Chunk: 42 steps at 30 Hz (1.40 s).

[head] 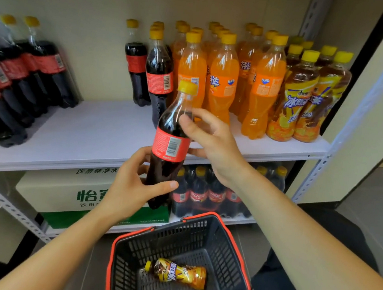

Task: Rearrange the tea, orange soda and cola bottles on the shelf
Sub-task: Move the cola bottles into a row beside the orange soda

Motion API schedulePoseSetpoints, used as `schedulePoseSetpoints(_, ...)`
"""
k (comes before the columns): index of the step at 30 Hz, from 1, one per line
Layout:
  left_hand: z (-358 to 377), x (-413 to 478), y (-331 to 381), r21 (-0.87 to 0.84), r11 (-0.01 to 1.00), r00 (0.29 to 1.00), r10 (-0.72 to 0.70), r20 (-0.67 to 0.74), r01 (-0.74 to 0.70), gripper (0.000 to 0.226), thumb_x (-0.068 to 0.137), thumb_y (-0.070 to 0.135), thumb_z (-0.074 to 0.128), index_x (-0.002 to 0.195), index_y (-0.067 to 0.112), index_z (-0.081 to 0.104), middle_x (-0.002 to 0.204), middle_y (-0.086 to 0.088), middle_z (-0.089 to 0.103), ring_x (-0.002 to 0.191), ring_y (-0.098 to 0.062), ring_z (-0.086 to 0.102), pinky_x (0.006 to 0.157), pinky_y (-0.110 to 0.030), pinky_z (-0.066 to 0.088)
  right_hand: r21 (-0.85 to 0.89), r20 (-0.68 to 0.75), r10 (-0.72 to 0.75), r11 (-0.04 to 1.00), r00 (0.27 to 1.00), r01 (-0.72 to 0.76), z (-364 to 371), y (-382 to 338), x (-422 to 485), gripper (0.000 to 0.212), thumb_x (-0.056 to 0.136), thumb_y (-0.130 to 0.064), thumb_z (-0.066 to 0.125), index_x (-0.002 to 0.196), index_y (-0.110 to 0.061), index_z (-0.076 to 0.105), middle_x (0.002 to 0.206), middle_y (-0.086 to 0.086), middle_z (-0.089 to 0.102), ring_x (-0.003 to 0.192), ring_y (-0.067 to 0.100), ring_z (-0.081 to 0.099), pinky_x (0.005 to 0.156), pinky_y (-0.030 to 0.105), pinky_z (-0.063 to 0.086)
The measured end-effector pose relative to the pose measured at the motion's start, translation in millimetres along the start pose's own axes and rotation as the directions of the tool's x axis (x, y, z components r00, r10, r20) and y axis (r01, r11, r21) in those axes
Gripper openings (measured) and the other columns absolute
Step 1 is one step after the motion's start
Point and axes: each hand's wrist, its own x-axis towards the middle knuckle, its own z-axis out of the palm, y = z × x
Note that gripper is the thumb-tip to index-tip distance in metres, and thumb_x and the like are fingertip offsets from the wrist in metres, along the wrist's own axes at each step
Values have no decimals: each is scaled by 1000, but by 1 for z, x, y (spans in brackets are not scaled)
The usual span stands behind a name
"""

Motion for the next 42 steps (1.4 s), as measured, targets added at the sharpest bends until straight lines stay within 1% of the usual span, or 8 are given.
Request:
schedulePoseSetpoints(8,-19,2,-22,214,973,996,86,2,-85,74,75,20,90,140,28,56,125,9,66,114,-11,62,96,-30,50,-144,-35,-228,965,973,221,-30,-5,6,36,92,-9,73,127,-13,68,115,-2,73,103,14,69,91,45,60)
schedulePoseSetpoints(12,-27,6,-25,248,965,995,94,-23,-85,77,72,19,92,140,25,57,126,8,66,114,-11,61,97,-27,48,-26,32,-234,972,972,235,-35,-5,7,31,96,-8,68,126,-16,69,123,4,74,107,18,72,79,30,60)
schedulePoseSetpoints(17,-31,8,-22,245,964,994,113,-10,-107,75,71,15,92,138,24,58,125,8,66,113,-13,61,96,-28,50,96,109,-202,977,973,192,-43,-2,6,30,97,-11,63,127,-12,67,124,8,73,114,27,70,83,34,60)
schedulePoseSetpoints(22,-41,11,-24,85,996,993,-3,114,-7,83,68,9,94,137,37,56,109,1,75,104,-16,72,88,-16,54,59,210,-165,986,964,156,-48,-3,4,38,96,-3,63,132,-14,63,111,-2,74,93,15,70,81,32,57)
schedulePoseSetpoints(25,-45,10,-21,-60,993,966,-84,245,102,73,65,13,92,128,35,62,113,-8,76,108,-23,73,95,-29,54,20,238,-132,991,962,131,-52,-4,4,36,95,-3,64,129,-14,65,105,-2,67,87,19,62,74,30,54)
schedulePoseSetpoints(30,-42,5,-19,-52,990,939,-104,328,128,69,68,23,91,130,31,63,124,-3,72,118,-22,68,104,-42,49,-9,121,-121,992,985,123,-50,-1,4,27,86,-18,72,112,-12,73,94,1,74,79,21,66,68,29,55)
schedulePoseSetpoints(34,-38,3,-17,-30,988,922,-131,364,152,64,70,29,90,128,39,65,124,3,73,118,-17,67,99,-35,49,4,-44,-148,989,988,148,-42,7,3,22,82,-20,76,103,-14,76,87,2,78,74,18,71,67,27,58)
schedulePoseSetpoints(42,-29,1,-21,-175,958,911,-143,388,225,58,80,11,80,135,17,61,122,-8,74,118,-22,68,96,-34,50,40,15,-157,987,988,156,-29,14,0,42,92,-1,69,132,-12,62,126,9,70,112,29,70,97,41,57)
